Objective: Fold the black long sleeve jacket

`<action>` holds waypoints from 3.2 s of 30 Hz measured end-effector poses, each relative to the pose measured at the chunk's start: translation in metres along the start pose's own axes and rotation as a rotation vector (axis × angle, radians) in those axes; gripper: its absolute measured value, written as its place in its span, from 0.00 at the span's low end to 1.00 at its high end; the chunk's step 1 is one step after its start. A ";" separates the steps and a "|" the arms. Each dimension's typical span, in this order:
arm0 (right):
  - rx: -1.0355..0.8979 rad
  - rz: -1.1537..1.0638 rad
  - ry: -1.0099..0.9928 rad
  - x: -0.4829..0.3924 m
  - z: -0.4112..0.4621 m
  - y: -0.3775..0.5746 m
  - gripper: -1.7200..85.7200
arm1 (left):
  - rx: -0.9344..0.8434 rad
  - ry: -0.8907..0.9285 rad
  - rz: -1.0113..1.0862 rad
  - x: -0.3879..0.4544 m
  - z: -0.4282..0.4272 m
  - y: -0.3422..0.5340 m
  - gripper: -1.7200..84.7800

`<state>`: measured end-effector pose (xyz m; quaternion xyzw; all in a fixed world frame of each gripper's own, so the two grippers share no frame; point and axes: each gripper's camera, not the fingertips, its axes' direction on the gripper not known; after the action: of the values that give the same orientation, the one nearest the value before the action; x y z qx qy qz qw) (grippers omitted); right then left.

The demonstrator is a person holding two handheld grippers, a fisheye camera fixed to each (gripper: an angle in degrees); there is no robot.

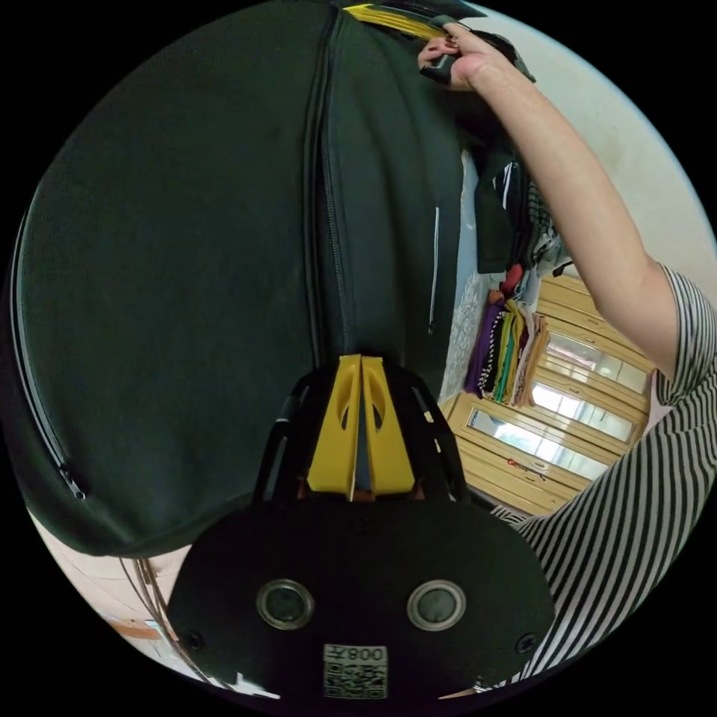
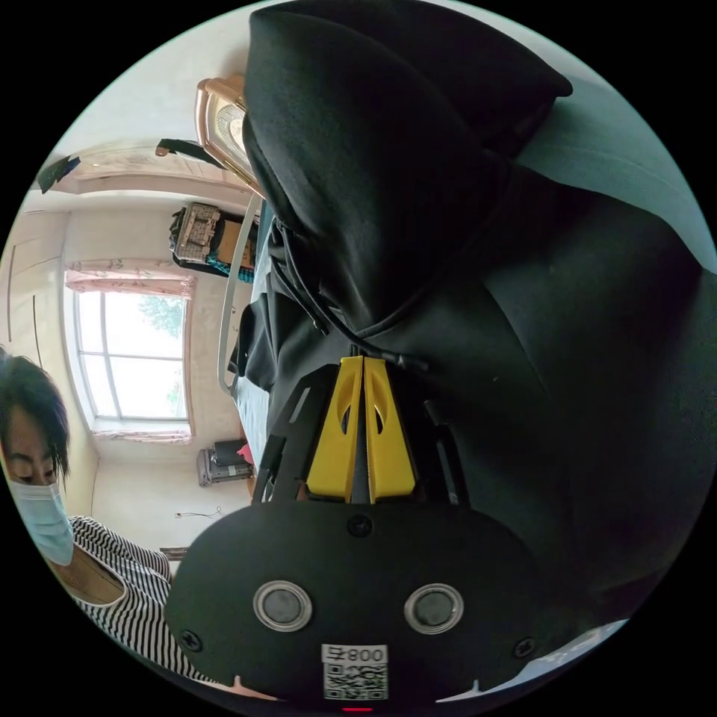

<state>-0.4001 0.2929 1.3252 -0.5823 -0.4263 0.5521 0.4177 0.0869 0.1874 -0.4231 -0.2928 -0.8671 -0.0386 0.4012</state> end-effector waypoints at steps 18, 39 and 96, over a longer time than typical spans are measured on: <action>-0.003 0.003 -0.034 0.016 0.001 0.010 0.02 | -0.058 -0.032 -0.017 -0.025 0.006 0.000 0.08; 0.165 -0.044 -0.241 0.004 -0.047 0.031 0.02 | 0.102 0.112 -0.032 -0.051 -0.101 0.029 0.05; -0.357 -0.230 0.709 -0.119 -0.094 0.312 0.02 | 0.177 -0.358 0.149 0.014 -0.179 -0.079 0.02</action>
<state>-0.2989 0.0874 1.0648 -0.7483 -0.4071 0.1844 0.4902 0.1576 0.0748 -0.2795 -0.3220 -0.9004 0.1201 0.2668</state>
